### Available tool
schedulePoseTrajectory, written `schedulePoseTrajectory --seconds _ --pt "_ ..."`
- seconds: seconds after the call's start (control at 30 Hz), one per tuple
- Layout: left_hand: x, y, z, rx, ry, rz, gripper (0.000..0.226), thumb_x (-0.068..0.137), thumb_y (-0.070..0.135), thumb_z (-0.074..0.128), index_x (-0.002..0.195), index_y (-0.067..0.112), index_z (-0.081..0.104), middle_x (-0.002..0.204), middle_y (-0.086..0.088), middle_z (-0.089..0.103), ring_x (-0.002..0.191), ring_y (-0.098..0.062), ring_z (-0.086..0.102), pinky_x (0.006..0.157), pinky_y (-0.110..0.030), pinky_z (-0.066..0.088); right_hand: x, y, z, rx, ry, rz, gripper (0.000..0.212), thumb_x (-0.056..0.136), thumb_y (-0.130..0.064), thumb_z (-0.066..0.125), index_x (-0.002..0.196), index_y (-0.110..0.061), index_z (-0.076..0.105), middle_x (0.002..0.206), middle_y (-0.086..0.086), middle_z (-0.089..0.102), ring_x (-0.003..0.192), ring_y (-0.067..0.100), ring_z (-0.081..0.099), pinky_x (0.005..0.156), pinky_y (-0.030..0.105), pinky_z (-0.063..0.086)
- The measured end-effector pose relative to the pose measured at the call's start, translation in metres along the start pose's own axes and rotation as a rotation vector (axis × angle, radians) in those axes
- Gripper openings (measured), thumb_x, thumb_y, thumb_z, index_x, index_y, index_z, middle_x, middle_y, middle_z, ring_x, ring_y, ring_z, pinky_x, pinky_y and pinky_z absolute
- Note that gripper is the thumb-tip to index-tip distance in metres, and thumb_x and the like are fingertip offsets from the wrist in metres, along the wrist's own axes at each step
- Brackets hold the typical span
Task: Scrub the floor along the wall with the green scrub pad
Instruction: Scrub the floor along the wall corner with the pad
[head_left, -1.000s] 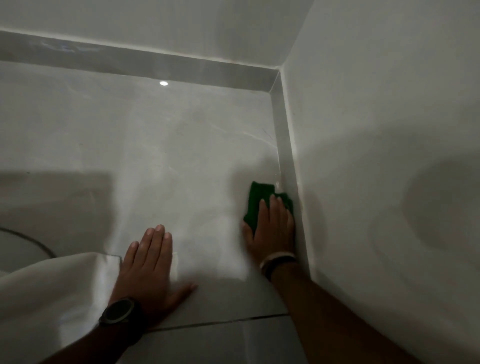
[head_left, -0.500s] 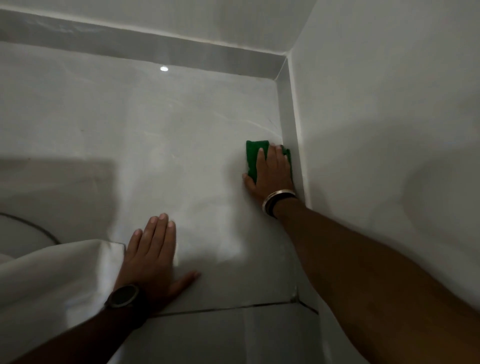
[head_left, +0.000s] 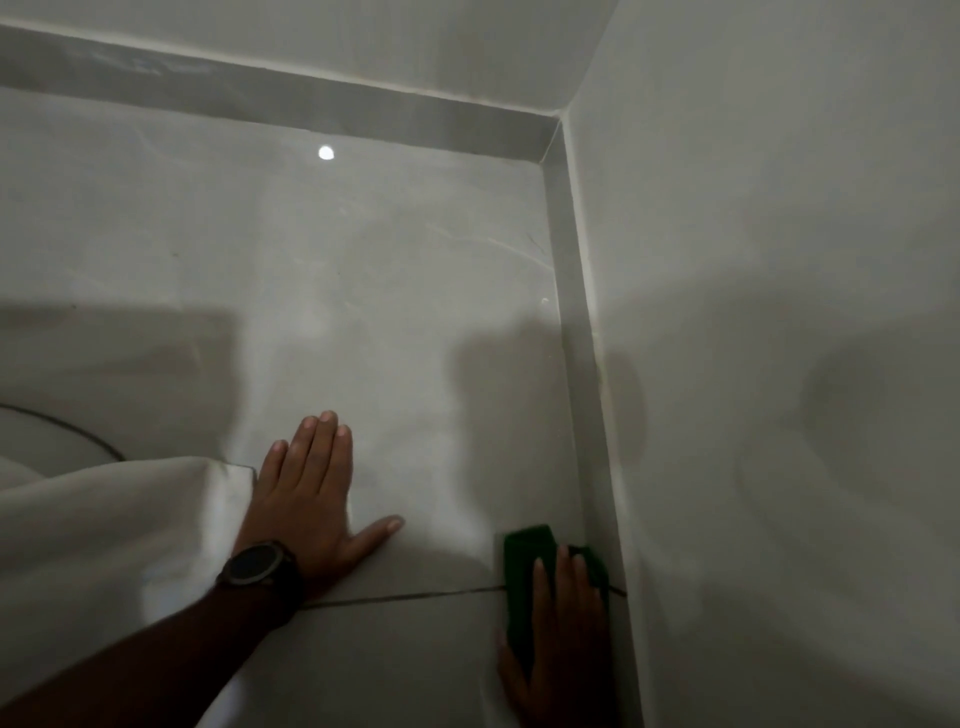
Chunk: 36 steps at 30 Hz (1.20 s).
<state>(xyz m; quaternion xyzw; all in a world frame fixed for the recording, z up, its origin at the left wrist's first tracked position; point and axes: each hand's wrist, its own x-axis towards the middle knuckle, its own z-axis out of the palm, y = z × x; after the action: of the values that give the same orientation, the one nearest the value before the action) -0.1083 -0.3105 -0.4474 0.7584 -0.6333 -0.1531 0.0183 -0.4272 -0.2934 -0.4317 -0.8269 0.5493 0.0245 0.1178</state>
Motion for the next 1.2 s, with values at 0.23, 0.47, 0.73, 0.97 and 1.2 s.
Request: schedulePoseTrajectory --seconds 0.23,0.47,0.73,0.97,1.2 --pt "-0.001 0.001 0.004 0.004 0.024 0.009 0.115 0.082 0.087 0.039 0.157 0.002 0.022 0.167 -0.021 0.020 0.155 -0.037 0.014 0.121 -0.055 0.014 0.062 -0.008 -0.007 0.043 0.096 0.021 0.082 0.081 -0.051 0.049 0.146 -0.003 0.037 0.155 0.020 0.030 0.141 0.038 0.027 0.112 0.051 0.023" --pt "-0.001 0.000 0.004 -0.002 0.024 0.016 0.114 0.082 0.085 0.041 0.156 0.000 0.025 0.167 -0.021 0.021 0.155 -0.038 0.015 0.121 -0.057 0.015 0.195 -0.015 -0.035 0.027 0.102 -0.019 0.085 0.086 -0.052 0.047 0.152 -0.006 0.019 0.159 0.022 0.018 0.146 0.040 0.015 0.119 0.052 0.018" --pt "-0.003 -0.003 0.006 -0.003 0.071 0.048 0.114 0.080 0.083 0.048 0.155 0.000 0.028 0.166 -0.021 0.023 0.154 -0.039 0.018 0.120 -0.056 0.015 0.339 -0.019 -0.058 -0.072 0.064 -0.056 0.082 0.088 -0.050 0.051 0.150 -0.004 0.022 0.158 0.024 0.019 0.146 0.040 0.013 0.119 0.049 0.016" --pt "-0.002 -0.004 0.007 -0.007 0.062 0.054 0.115 0.080 0.085 0.047 0.156 0.001 0.026 0.167 -0.021 0.022 0.154 -0.038 0.016 0.120 -0.056 0.015 0.349 -0.022 -0.070 -0.104 0.053 -0.023 0.075 0.085 -0.049 0.053 0.142 -0.004 0.034 0.148 0.021 0.036 0.136 0.037 0.031 0.110 0.047 0.028" --pt "-0.001 -0.003 0.004 -0.010 0.018 0.036 0.115 0.081 0.086 0.043 0.156 0.001 0.025 0.167 -0.021 0.021 0.155 -0.037 0.016 0.120 -0.056 0.015 0.204 -0.027 -0.051 -0.006 0.037 0.086 0.082 0.079 -0.049 0.054 0.144 -0.003 0.036 0.148 0.021 0.040 0.134 0.040 0.036 0.108 0.052 0.034"
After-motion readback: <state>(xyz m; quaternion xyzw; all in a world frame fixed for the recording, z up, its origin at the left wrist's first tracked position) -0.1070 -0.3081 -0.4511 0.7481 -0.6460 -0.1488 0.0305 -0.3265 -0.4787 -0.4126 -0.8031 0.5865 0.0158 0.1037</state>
